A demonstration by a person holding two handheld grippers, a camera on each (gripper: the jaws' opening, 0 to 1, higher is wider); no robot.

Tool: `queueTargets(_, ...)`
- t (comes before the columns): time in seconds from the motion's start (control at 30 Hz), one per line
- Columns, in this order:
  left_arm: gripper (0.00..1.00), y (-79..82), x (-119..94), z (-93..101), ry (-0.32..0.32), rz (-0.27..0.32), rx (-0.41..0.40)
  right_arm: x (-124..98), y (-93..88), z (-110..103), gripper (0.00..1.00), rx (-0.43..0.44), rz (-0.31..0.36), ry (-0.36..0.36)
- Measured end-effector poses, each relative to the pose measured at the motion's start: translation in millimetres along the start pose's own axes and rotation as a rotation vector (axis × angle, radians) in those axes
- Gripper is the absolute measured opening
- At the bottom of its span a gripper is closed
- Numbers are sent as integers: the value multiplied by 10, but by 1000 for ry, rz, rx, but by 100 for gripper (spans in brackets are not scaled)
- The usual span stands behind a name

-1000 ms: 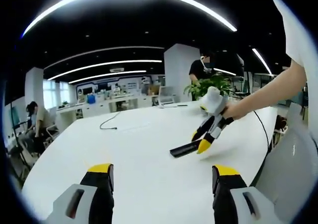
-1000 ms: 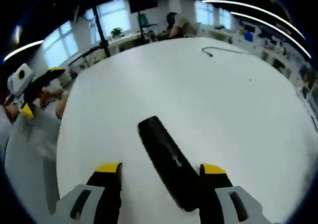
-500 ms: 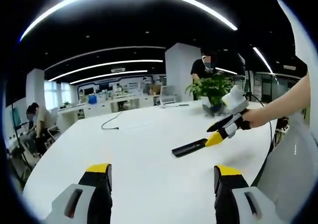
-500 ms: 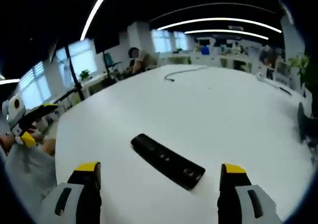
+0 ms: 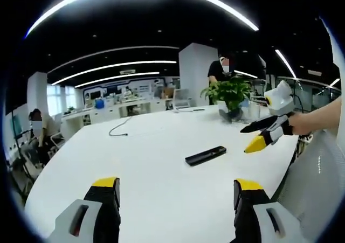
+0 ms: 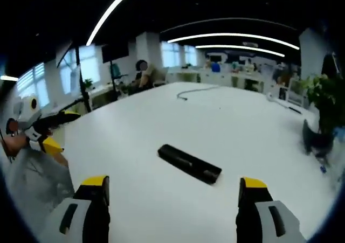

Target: Press the specified remote control buttons in sequence, fully releasing each button before pressing the next.

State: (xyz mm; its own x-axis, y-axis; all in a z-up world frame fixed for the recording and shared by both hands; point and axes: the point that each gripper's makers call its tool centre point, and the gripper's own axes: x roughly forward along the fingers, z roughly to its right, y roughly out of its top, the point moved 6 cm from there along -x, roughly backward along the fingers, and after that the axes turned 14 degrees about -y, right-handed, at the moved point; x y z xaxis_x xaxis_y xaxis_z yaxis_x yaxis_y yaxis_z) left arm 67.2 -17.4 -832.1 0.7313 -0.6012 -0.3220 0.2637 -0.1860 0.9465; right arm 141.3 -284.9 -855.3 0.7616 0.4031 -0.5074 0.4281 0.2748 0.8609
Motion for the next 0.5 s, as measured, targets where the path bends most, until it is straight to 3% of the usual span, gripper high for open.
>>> queueTargets(0.27,89,-8,-12,4,1,-1,-6,-363,-70,-49,97,18,15,-42)
queueTargets(0.5,91,0,-11,2,-2,5,-16,-556,0,-56,95,7,46,-78)
